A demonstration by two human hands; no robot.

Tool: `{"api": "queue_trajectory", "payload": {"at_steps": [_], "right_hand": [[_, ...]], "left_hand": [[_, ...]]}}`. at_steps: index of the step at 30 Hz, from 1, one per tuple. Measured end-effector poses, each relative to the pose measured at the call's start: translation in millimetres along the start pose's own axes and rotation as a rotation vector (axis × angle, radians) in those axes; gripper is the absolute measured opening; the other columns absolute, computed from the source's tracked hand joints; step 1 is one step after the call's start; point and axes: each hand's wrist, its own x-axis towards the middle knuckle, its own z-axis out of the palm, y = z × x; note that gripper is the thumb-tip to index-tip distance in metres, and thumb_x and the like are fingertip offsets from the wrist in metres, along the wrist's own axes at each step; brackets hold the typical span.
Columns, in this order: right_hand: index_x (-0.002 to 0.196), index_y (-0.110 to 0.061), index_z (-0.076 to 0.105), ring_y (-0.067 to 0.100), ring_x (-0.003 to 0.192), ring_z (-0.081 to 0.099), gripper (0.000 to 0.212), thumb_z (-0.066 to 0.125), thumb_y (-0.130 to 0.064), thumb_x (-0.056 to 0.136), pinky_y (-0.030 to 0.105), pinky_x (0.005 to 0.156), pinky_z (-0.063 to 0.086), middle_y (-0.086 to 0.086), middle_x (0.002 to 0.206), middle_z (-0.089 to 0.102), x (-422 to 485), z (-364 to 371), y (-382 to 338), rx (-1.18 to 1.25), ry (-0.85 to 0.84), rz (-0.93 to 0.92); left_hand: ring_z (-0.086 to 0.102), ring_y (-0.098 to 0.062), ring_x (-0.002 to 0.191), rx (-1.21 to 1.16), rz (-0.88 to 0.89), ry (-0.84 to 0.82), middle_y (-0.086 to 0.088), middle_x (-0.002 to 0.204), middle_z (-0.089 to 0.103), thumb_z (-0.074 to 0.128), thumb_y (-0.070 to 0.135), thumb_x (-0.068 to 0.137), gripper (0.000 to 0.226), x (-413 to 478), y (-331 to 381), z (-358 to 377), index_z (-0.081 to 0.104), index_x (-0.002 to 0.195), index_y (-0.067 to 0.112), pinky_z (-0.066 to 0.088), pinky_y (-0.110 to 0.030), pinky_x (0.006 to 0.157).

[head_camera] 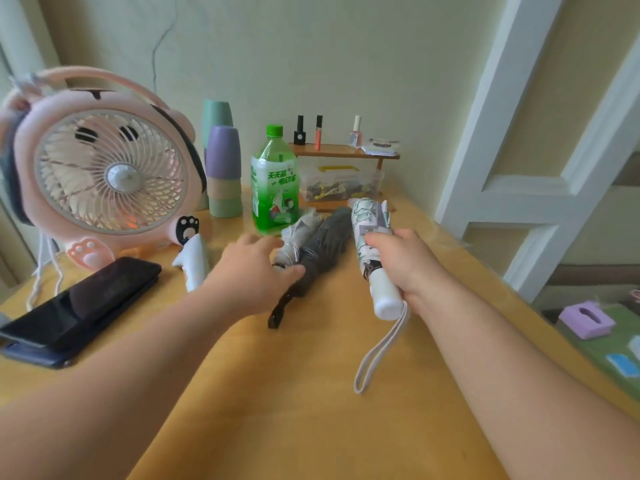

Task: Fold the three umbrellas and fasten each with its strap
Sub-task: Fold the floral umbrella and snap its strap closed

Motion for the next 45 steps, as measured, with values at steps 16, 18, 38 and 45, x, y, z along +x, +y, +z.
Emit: {"api": "queue_trajectory", "payload": {"at_steps": [16,18,38,45], "right_hand": [[0.149,-0.032,0.045,0.029,0.136,0.038,0.059,0.051,-0.020,0.092,0.041,0.108,0.037,-0.003,0.148,0.049,22.6,-26.0,21.7,-0.936,0.030,-0.124],[0.149,-0.035,0.047,0.027,0.140,0.032,0.059,0.049,-0.017,0.094,0.038,0.113,0.032,-0.006,0.157,0.039,18.8,-33.9,22.4,-0.961,-0.013,-0.165],[0.147,-0.048,0.041,0.021,0.153,0.017,0.077,0.072,-0.031,0.079,0.038,0.121,0.029,-0.022,0.167,0.014,25.3,-64.3,27.4,-0.923,-0.162,-0.149],[0.150,-0.049,0.034,0.020,0.152,0.015,0.081,0.068,-0.028,0.079,0.042,0.122,0.029,-0.025,0.166,0.011,26.3,-64.7,33.5,-0.933,-0.145,-0.179]], "left_hand": [[0.045,-0.022,0.131,-0.243,0.171,-0.050,0.006,0.135,0.041,0.061,0.079,0.073,0.071,5.7,47.0,67.6,0.056,0.132,0.040,0.038,-0.038,0.112],[0.029,-0.023,0.146,-0.165,0.219,-0.170,0.007,0.155,0.026,0.057,0.090,0.059,0.097,15.2,38.2,60.5,0.039,0.145,0.050,0.030,-0.043,0.119],[0.028,0.002,0.145,-0.127,0.505,-0.270,0.025,0.162,0.022,0.078,0.071,0.068,0.105,42.5,55.3,88.4,0.035,0.155,0.032,0.024,-0.022,0.119],[0.014,0.008,0.148,-0.106,0.535,-0.426,0.031,0.163,0.003,0.076,0.048,0.085,0.093,54.7,50.9,81.8,0.021,0.160,0.036,0.012,-0.015,0.118]]}}
